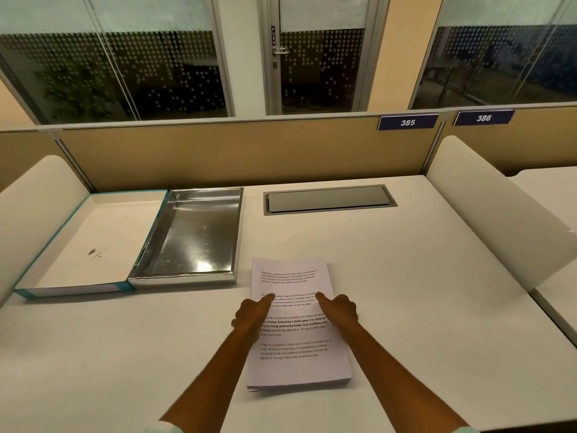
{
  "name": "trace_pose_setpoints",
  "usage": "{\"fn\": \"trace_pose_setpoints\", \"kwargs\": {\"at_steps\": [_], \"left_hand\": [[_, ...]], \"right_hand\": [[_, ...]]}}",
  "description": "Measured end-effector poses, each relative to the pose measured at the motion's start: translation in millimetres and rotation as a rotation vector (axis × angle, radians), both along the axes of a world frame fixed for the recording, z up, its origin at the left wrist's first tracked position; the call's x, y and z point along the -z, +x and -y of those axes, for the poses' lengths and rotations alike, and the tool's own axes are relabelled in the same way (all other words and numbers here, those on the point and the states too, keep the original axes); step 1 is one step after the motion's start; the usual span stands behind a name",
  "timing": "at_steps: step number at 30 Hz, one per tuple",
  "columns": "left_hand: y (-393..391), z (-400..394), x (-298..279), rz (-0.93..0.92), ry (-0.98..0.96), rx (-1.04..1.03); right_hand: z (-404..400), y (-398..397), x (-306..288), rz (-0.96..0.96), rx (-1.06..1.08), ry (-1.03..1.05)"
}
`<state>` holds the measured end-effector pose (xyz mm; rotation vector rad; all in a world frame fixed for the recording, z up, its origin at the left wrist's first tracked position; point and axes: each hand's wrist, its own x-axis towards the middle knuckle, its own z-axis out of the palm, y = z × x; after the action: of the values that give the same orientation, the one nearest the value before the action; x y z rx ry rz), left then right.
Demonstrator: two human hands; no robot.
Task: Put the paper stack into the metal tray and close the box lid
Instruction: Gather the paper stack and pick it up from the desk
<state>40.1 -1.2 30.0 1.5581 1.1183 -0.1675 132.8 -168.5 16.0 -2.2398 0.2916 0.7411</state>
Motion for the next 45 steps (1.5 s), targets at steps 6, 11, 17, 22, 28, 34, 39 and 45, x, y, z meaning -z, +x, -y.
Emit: {"fn": "trace_pose_setpoints", "kwargs": {"at_steps": [6,11,17,22,28,34,39,45], "left_hand": [[2.1,13.7,-0.5,-0.122,0.221,0.036],[-3.4,4.5,-2.1,0.042,0.052,-0.011],[-11.9,-1.3,-1.1,0.160,-0.031,0.038],[-18.8,-7.7,5.2,0.163,0.018,0.061],[-21.1,-14.2,8.1,0.127,0.011,-0.064],[-27.3,-8.5,9.0,0.137,0.016,-0.127],[-28.4,-2.0,-3.3,0.290,0.040,-0.155],[-25.6,-1.1,-29.2,0.622,0.151,-0.135]], "right_hand": [[1.3,-1.7,-2.7,0.023,0.065,0.100],[3.3,-3.7,-1.9,-0.007,0.142,0.218],[3.8,-7.4,-2.6,0.000,0.161,0.289],[7.7,-10.1,-1.1,0.034,0.139,0.301],[12.1,-11.6,-3.2,0.074,0.154,0.270],[11.4,-17.9,-8.5,0.083,0.165,0.331],[16.0,-17.1,-24.9,0.238,0.114,0.408],[21.3,-15.7,-48.2,0.427,0.076,0.567]]}}
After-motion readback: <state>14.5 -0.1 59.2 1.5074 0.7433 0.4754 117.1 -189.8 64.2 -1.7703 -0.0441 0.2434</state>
